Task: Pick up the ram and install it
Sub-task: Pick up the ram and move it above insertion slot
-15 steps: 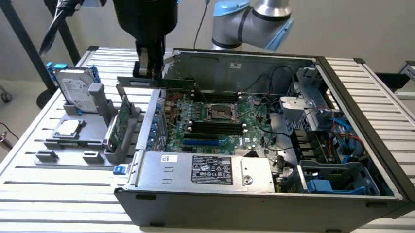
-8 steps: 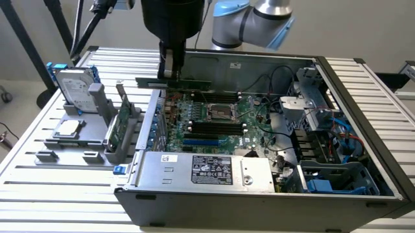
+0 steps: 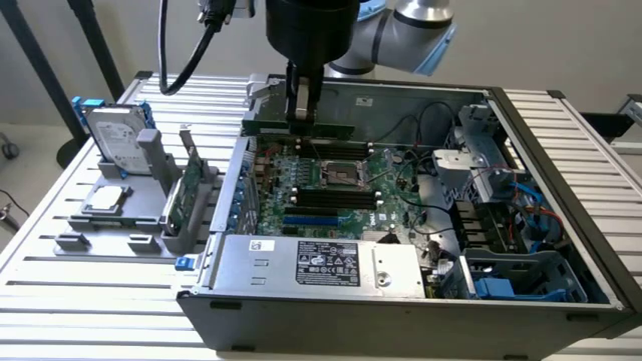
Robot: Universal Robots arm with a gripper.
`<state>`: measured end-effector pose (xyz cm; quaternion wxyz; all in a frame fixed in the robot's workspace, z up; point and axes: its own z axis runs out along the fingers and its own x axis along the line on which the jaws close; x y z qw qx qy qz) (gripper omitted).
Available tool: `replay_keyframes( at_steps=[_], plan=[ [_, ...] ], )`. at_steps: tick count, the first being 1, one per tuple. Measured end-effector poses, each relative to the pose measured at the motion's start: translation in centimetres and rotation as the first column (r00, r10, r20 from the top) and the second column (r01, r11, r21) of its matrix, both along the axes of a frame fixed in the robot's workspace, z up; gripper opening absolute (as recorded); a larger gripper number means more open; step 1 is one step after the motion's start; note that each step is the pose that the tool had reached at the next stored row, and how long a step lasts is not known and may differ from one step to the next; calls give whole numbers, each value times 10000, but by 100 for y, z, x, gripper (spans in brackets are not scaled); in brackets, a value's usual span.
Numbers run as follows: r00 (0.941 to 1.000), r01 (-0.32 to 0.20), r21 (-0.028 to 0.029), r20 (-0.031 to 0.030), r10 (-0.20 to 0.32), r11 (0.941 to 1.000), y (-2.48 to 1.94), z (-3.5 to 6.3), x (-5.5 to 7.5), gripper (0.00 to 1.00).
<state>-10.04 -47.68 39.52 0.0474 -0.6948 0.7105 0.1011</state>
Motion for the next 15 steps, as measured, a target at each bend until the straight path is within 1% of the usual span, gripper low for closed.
replay_keyframes(
  at_steps=[3, 7, 15],
  plan=[
    [10000, 0, -42, 0, 0, 10000, 111, -23, 74, 14],
    [10000, 1, -97, 0, -1, 10000, 275, -51, 156, 14],
    [10000, 0, -195, 0, 0, 9998, 622, -116, 309, 14]
  ],
)
